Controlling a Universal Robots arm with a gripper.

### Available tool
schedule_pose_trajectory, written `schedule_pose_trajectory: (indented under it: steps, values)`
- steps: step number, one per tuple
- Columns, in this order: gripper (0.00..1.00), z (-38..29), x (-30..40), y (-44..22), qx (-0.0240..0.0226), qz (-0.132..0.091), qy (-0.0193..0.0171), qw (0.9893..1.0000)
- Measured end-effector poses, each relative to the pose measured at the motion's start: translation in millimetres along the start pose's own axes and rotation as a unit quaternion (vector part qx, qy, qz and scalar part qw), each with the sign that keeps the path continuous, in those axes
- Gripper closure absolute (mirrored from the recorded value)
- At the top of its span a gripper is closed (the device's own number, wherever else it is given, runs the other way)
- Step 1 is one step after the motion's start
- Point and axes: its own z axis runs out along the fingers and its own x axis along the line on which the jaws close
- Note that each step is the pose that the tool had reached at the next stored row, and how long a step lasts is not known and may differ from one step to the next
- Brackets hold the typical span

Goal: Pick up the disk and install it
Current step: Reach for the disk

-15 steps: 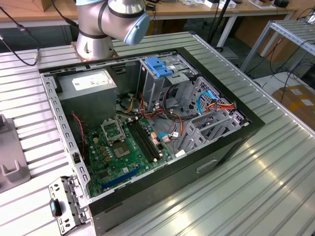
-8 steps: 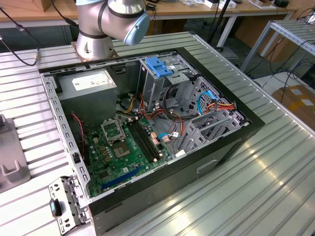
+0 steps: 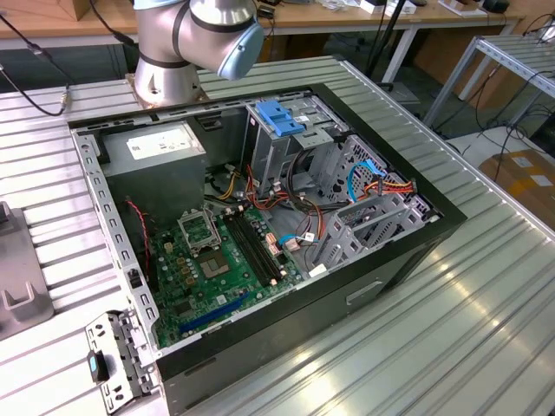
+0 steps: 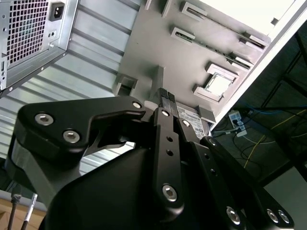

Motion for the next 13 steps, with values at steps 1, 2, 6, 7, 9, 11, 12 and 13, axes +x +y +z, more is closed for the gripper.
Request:
schedule_pose_trajectory:
  steps: [1, 2, 6, 7, 9, 11, 12, 13]
  values:
    - [0.9, 0.1, 0.4, 0.0, 0.0, 0.0, -0.0001, 1.0]
    - [0.9, 0.1, 0.9, -0.1, 0.0, 0.0, 0.0, 1.0]
    - [0.9, 0.2, 2.7, -0.2, 0.0, 0.0, 0.0, 1.0]
    - [0.9, 0.2, 3.1, -0.3, 0.0, 0.0, -0.0001, 1.0]
    - [0.9, 0.3, 4.0, -0.3, 0.0, 0.0, 0.0, 1.0]
    - [0.9, 0.3, 4.9, -0.4, 0.0, 0.0, -0.0001, 1.0]
    - [0.9, 0.4, 5.5, -0.5, 0.0, 0.0, 0.0, 1.0]
    - [0.9, 0.4, 6.3, -0.5, 0.0, 0.0, 0.0, 1.0]
